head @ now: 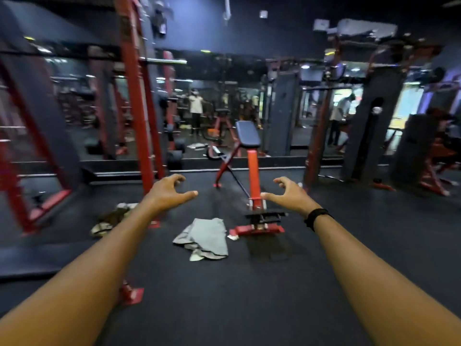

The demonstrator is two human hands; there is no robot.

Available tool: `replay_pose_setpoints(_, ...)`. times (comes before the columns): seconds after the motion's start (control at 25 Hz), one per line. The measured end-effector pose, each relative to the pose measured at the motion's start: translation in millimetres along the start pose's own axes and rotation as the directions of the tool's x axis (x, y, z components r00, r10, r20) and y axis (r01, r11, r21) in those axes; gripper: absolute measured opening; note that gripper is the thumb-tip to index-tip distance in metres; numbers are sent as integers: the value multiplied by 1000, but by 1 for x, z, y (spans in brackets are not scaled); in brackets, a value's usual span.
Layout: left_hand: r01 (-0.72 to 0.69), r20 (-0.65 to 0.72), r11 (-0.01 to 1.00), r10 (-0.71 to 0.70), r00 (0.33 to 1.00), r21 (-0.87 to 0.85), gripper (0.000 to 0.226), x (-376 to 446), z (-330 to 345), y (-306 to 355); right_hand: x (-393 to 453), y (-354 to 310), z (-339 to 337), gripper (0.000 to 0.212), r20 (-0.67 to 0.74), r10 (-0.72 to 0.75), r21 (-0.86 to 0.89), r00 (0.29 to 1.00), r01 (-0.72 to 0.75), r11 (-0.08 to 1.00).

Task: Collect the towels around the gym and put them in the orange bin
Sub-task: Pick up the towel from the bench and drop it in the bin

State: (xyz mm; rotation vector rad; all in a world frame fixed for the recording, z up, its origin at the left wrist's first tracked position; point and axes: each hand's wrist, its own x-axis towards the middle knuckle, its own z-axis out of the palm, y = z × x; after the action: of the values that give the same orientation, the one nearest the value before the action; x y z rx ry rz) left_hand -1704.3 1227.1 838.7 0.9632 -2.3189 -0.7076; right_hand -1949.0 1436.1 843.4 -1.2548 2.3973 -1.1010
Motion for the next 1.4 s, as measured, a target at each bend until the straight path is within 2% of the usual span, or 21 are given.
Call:
replay_pose_setpoints(0.2, 212, -226, 975, -194, 955, 60, 64, -66, -135, -116, 30, -139, 130, 67, 205, -241, 44, 949, 237, 971)
replay_pose_setpoints(0.32, 305, -295, 948, -267, 918, 92, 68, -111, -203, -175, 28, -218, 206, 76, 302, -333, 90, 893, 321, 943)
replay_pose_setpoints(0.44, 419, -379, 902, -354, 855, 103, 76, -160, -279, -234, 19, -302, 287, 77, 369, -435, 140, 821, 413, 900)
replay_pose_setpoints(0.64, 583, -543, 808, -452, 708, 87, 65, -244, -387, -320, -4, -424, 404, 76, 436, -574, 231, 693, 530, 816)
replay_pose_setpoints(0.76, 658, -578, 752, -515, 633, 51, 66, -290, -431, -361, -23, -478, 464, 73, 492, -604, 283, 627, 541, 792)
replay_pose_setpoints(0.92, 741, -635, 672, -577, 514, -10, 65, -335, -468, -416, -46, -546, 547, 77, 566, -672, 361, 479, 588, 723)
replay_pose_setpoints(1.04, 781, -668, 623, -600, 441, -44, 62, -351, -489, -452, -49, -589, 603, 78, 592, -703, 406, 394, 608, 683)
replay_pose_setpoints(1.16, 824, -708, 565, -599, 374, -42, 59, -359, -522, -497, -38, -641, 664, 75, 595, -736, 448, 321, 628, 636)
replay_pose_setpoints(1.4, 864, -771, 483, -603, 207, -146, 61, -338, -606, -579, 4, -760, 769, 80, 589, -787, 525, 181, 655, 544)
